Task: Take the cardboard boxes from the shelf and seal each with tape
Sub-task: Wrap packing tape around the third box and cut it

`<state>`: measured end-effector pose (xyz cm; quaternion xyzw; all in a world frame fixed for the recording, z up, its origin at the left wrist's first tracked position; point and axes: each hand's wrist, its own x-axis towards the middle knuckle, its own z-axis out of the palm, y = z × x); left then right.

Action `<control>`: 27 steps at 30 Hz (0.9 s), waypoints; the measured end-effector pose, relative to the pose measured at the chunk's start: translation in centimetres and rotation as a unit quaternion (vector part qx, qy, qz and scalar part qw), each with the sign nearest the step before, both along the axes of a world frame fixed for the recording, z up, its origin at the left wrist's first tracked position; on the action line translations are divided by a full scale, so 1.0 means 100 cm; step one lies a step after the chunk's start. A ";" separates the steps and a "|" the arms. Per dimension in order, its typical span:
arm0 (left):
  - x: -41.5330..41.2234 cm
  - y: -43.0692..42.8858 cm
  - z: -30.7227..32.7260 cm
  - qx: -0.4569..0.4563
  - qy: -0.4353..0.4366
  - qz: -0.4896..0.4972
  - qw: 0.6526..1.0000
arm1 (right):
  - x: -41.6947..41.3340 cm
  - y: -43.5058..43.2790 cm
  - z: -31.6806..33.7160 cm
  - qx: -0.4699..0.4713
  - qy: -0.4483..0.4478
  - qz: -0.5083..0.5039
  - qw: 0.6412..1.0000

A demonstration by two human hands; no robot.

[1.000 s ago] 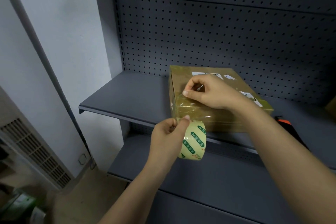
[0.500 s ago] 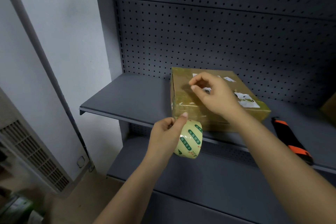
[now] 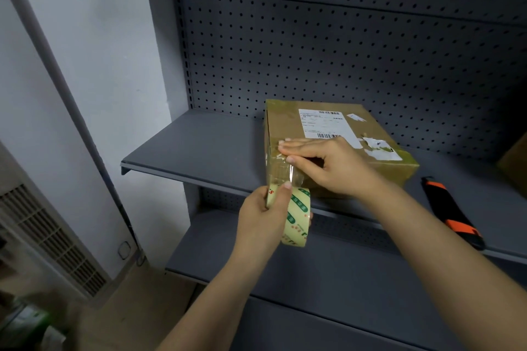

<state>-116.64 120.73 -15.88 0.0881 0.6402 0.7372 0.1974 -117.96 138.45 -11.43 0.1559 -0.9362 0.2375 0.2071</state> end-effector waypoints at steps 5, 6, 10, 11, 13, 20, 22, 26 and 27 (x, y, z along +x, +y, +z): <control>0.004 0.003 -0.001 -0.010 0.015 0.063 0.998 | 0.002 -0.003 0.004 -0.008 -0.006 -0.005 1.000; 0.006 0.002 0.000 -0.005 0.024 0.080 0.996 | 0.003 -0.004 0.005 -0.015 -0.009 -0.008 1.000; 0.007 0.001 0.002 0.015 0.073 0.092 0.993 | 0.014 -0.005 0.007 -0.034 0.027 -0.052 0.998; 0.007 0.002 0.002 0.014 0.079 0.090 0.993 | 0.019 -0.003 0.007 -0.028 0.047 -0.068 0.996; 0.007 0.005 0.002 0.015 0.082 0.088 0.993 | 0.033 0.004 0.006 -0.013 0.091 -0.106 0.990; 0.021 0.024 0.000 0.044 0.063 0.093 0.993 | 0.096 0.049 -0.011 -0.046 0.185 -0.287 0.939; 0.025 0.031 0.000 0.051 0.057 0.095 0.993 | 0.111 0.063 -0.017 -0.068 0.196 -0.343 0.916; 0.035 0.047 -0.001 0.062 0.055 0.106 0.991 | 0.132 0.093 -0.032 -0.045 0.141 -0.446 0.883; 0.038 0.051 -0.002 0.064 0.057 0.104 0.991 | 0.135 0.100 -0.037 -0.039 0.113 -0.476 0.872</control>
